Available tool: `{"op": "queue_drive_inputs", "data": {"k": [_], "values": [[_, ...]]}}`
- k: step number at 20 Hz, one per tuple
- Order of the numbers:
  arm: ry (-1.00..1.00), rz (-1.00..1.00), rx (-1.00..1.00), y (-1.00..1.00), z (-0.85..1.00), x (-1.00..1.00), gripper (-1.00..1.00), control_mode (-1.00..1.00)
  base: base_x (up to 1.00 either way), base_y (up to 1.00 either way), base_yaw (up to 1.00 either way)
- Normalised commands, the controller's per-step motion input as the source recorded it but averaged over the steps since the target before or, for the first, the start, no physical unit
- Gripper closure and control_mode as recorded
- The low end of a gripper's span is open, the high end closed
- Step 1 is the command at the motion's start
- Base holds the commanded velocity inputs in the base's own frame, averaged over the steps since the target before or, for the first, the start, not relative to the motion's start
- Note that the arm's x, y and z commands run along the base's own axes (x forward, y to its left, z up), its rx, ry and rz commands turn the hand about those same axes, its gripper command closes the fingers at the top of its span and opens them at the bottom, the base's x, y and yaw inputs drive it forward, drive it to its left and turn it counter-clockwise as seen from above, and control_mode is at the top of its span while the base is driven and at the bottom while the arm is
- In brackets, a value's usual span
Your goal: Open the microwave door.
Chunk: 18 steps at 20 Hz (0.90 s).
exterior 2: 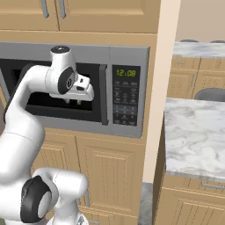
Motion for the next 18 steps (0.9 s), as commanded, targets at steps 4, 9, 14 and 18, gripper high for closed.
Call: {"op": "queue_drive_inputs", "data": {"k": [4, 9, 14, 18], "values": [[-0.13, 0.00, 0.00, -0.16, -0.13, -0.28, -1.00, -1.00, 0.00, 0.00, 0.00], [-0.32, -0.01, 0.00, -0.24, -0.15, -0.42, -1.00, -1.00, 0.00, 0.00, 0.00], [-0.19, 0.00, 0.00, -0.34, 0.03, -0.26, -1.00, -1.00, 0.00, 0.00, 0.00], [-0.14, 0.00, 0.02, -0.61, 0.29, -0.04, -1.00, -1.00, 0.00, 0.00, 0.00]]}}
